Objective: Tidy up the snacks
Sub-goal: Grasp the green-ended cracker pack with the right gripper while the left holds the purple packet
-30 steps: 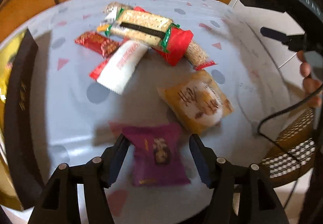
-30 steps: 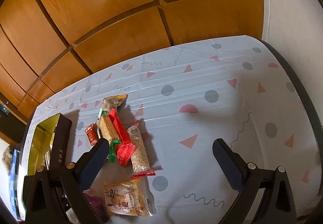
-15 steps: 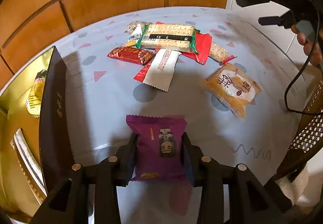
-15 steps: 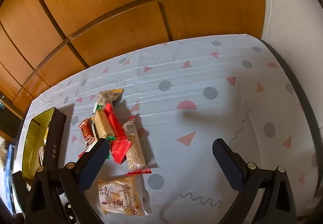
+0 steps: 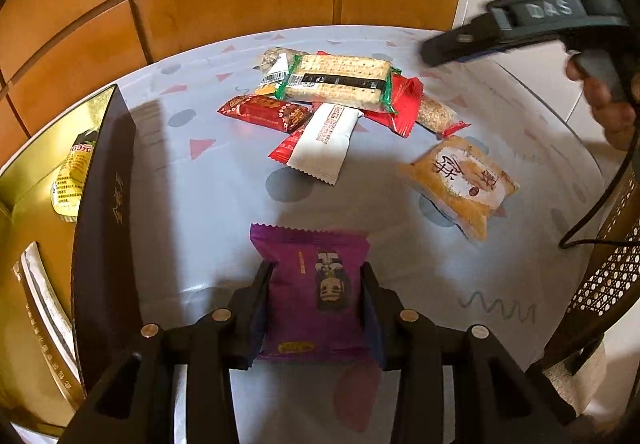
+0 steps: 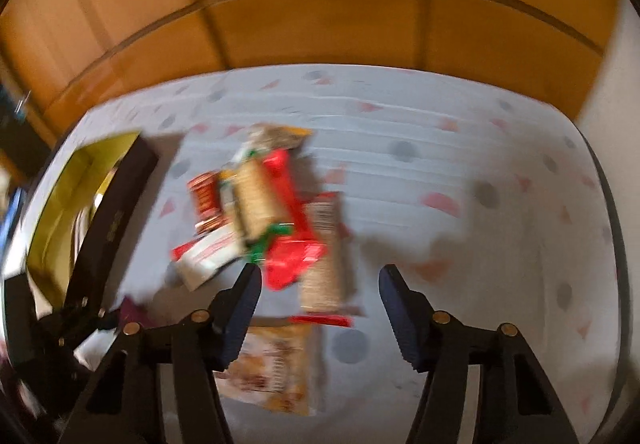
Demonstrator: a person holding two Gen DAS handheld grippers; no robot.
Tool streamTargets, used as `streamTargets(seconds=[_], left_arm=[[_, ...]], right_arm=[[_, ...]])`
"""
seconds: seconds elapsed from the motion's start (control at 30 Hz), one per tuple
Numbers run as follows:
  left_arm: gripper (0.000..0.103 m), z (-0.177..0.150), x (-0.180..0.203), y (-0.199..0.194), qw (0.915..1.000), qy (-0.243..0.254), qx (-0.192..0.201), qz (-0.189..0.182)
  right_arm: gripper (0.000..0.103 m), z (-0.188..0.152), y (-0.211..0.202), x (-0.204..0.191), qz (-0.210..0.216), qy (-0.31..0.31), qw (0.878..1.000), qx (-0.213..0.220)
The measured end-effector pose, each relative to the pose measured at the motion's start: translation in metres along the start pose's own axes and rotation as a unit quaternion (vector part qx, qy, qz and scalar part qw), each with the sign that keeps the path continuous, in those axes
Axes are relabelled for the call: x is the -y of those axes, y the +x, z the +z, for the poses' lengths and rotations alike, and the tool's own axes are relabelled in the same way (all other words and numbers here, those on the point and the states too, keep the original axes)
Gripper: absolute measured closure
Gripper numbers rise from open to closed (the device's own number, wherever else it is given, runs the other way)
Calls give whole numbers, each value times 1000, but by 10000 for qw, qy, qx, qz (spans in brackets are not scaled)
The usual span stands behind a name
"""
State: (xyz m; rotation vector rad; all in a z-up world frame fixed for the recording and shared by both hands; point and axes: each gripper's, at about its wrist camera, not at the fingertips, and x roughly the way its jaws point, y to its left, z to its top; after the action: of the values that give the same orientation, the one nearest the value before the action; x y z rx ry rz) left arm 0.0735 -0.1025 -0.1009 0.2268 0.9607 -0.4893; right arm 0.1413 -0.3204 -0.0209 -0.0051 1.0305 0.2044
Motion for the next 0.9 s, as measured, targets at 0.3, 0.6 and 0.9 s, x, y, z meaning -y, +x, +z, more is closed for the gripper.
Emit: streamTargets(seconds=[0.3, 0.6, 0.9], left_arm=[[62, -1, -2, 1, 9999, -80, 32, -64], [62, -1, -3, 0, 9998, -140, 61, -107], [62, 0, -4, 1, 9997, -183, 68, -115]], right_arm=[[38, 36, 67, -79, -494, -1832, 9808, -444], [55, 35, 87, -77, -731, -1955, 9761, -606], [55, 30, 13, 10, -988, -59, 9951, 57]])
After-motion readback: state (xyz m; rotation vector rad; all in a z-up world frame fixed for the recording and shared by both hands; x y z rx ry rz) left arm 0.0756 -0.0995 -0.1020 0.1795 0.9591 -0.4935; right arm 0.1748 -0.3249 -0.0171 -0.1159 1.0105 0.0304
